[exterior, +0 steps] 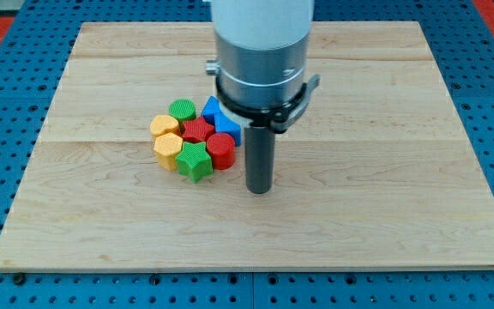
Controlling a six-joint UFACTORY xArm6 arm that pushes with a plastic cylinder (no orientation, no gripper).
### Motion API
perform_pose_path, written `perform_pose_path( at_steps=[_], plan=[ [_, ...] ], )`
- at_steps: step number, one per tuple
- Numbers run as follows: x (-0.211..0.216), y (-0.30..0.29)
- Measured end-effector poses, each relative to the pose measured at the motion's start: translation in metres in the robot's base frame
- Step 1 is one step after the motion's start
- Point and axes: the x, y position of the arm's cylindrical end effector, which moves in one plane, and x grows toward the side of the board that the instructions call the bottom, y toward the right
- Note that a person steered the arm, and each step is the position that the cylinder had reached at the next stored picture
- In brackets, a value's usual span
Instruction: Move you arm to the down a bit
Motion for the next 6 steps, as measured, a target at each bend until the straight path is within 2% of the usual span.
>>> perform_pose_path(
  at_steps=[1,4,6],
  plan=[
    [-0.017,0.007],
    [-0.019,0.010],
    [0.020,-0.007]
  ],
)
